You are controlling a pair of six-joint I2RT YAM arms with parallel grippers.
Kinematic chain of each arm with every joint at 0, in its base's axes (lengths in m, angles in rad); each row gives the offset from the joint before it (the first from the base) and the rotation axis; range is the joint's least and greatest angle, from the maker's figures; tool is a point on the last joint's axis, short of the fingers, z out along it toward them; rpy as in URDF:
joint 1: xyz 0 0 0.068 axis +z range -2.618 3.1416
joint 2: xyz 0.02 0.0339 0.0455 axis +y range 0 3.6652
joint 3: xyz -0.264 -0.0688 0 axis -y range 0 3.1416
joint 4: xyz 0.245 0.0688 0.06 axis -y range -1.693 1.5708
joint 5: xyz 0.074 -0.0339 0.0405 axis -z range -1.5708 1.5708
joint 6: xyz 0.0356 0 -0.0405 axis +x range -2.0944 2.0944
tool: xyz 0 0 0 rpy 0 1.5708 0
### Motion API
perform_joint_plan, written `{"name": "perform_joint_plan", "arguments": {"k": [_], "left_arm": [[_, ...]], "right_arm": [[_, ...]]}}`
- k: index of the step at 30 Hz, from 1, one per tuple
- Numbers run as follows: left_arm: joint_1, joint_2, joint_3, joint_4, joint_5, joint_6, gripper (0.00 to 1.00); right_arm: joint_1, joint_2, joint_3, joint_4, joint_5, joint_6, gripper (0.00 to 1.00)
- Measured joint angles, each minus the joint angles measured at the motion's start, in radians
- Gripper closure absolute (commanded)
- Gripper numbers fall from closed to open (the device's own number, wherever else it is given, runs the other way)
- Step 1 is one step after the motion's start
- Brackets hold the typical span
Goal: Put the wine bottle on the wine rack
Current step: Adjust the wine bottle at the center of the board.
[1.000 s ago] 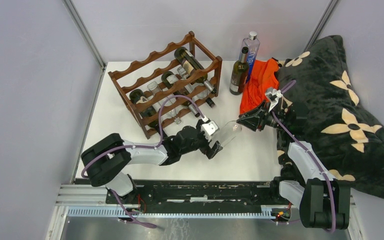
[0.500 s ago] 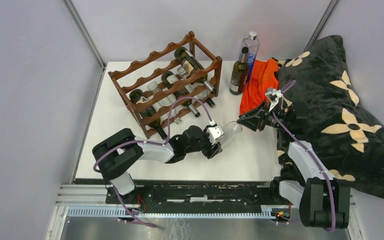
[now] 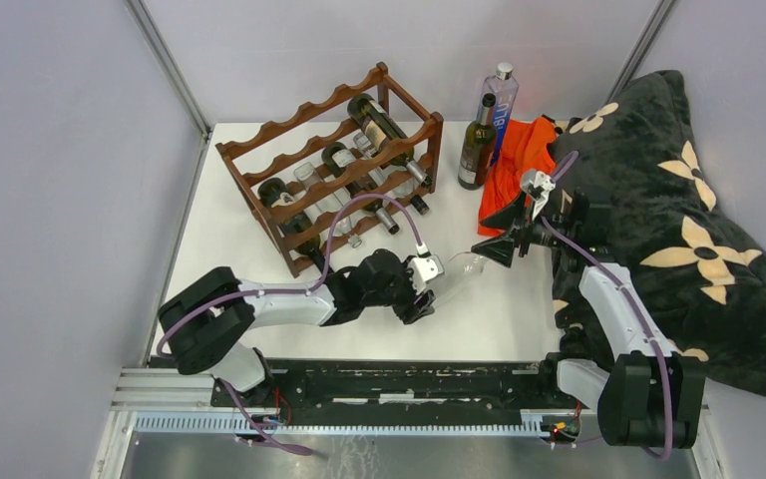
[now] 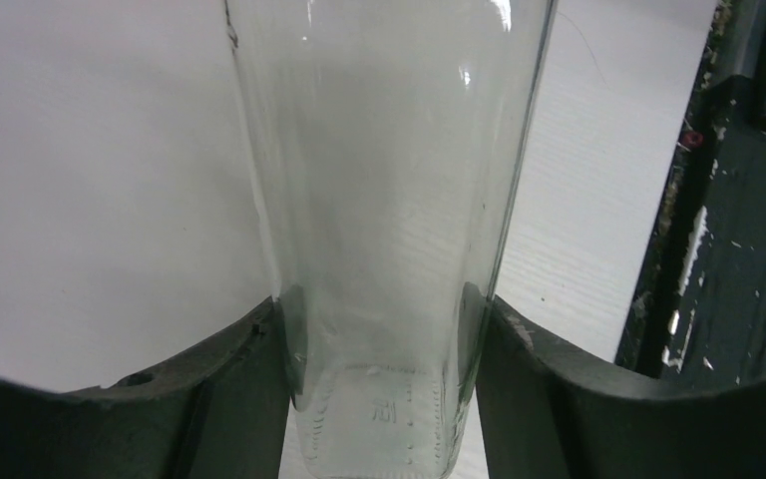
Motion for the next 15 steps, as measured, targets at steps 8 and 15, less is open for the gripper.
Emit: {"name": "perform_joint_plan", "arguments": {"k": [8,15], "left_arm": [[-0.002,-0.063,0.000,-0.207,0.017,0.032,0.98],[-0.002,-0.097,0.005,-0.330,0.012,0.081,0.98]], "right_arm": [[0.000,0.032,0.167,-0.404,0.079,-0.414,0.11],[0.005,0.032,0.188,-0.566,0.116,-0.638,0.09]]}}
